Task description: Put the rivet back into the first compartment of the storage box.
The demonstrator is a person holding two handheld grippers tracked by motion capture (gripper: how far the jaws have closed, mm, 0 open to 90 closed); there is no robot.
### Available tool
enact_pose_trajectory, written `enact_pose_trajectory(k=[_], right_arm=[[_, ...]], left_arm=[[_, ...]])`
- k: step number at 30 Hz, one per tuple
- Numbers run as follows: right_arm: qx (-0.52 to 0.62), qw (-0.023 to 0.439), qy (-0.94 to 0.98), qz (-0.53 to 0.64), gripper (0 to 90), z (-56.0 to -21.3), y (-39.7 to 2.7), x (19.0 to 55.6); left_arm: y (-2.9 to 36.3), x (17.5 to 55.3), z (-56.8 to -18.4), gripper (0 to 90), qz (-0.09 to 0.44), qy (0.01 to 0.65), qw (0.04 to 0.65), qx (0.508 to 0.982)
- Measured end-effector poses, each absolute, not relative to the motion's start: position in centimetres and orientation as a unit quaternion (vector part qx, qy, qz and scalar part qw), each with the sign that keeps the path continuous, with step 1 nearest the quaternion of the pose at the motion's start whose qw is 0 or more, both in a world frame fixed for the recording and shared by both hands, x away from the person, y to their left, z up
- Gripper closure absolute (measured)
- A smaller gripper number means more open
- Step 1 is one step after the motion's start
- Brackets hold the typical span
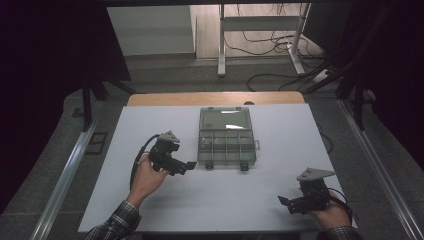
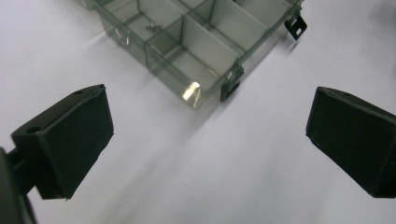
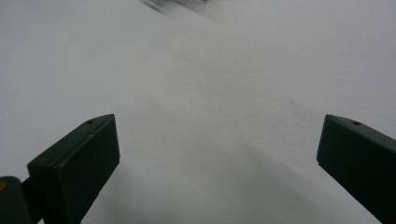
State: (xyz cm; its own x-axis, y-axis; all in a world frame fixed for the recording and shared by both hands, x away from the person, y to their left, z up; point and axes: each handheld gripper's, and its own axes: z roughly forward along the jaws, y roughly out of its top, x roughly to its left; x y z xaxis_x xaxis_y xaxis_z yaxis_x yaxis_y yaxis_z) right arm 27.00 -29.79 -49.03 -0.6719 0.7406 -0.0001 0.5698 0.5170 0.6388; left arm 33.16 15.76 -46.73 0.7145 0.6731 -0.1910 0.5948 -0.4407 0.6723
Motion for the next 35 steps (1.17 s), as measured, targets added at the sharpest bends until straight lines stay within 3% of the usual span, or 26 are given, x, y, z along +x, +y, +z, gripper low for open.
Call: enact_pose_trajectory(k=[11, 22, 35], right_arm=[[0.385, 0.139, 0.858, 0.311, 0.0, -49.0, -29.8, 26.9], [0.385, 0.140, 0.857, 0.314, 0.0, -49.0, -29.8, 26.9], [0.384, 0.140, 0.857, 0.313, 0.0, -49.0, -29.7, 26.8]], left_arm=[[17.8, 29.3, -46.8, 0.0, 0.078, 0.382, 0.378, 0.840], [20.3, 25.8, -48.0, 0.0, 0.106, 0.397, 0.345, 0.844], [22.0, 23.7, -49.0, 0.0, 0.112, 0.420, 0.317, 0.843]])
